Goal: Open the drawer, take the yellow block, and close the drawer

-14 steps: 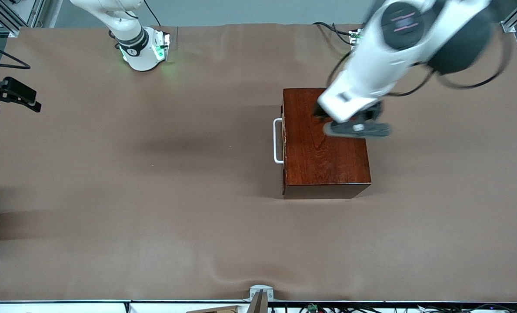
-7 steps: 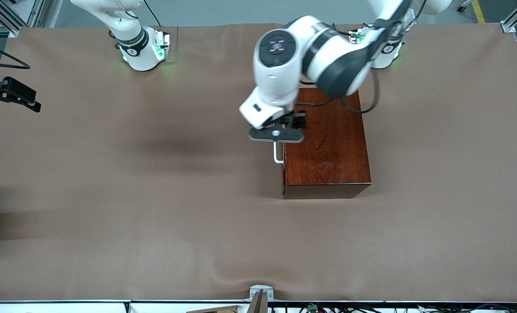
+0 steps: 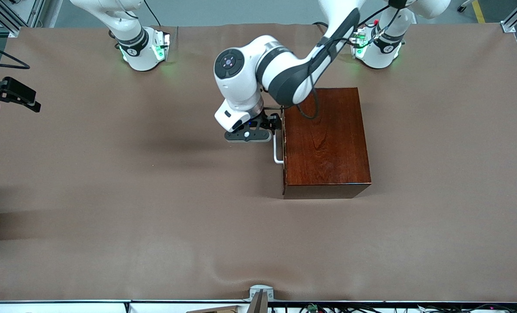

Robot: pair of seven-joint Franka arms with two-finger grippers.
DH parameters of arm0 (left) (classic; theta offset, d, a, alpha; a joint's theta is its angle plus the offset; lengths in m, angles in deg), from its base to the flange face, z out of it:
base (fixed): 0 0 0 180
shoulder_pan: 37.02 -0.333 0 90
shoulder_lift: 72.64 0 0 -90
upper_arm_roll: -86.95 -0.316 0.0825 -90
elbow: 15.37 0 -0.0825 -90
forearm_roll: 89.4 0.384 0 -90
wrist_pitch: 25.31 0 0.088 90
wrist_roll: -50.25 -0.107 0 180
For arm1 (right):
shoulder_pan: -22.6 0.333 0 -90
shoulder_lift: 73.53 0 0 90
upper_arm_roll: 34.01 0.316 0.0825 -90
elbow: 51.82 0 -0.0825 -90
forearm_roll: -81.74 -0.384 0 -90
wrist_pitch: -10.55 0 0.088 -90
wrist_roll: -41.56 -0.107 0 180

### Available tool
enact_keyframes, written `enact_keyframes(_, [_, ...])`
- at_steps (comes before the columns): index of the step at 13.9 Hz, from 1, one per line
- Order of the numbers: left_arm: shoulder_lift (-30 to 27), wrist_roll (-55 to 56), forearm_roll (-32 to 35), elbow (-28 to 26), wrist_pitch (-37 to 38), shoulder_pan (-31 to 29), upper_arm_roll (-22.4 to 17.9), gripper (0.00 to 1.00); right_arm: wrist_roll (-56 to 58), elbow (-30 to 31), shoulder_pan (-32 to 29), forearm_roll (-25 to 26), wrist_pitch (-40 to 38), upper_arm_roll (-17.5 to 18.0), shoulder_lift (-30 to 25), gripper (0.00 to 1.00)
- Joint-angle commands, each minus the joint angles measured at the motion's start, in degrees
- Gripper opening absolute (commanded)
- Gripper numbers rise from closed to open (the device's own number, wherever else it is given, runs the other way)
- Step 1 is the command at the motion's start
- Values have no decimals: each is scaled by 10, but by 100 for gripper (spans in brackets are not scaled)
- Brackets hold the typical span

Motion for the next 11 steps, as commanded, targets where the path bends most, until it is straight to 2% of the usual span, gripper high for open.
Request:
enact_keyframes(1, [23,5,17,20,10,27,-29,100,2,-1,-2,2,0,2,-5,100])
enact_keyframes(5, [44,1,41,12,18,32,-28,100,0,-1,-3,2,-1,2,-5,100])
enact_keyframes(11, [62,0,41,11,25,33,-27,100,-1,-1,-1,2,0,2,-5,100])
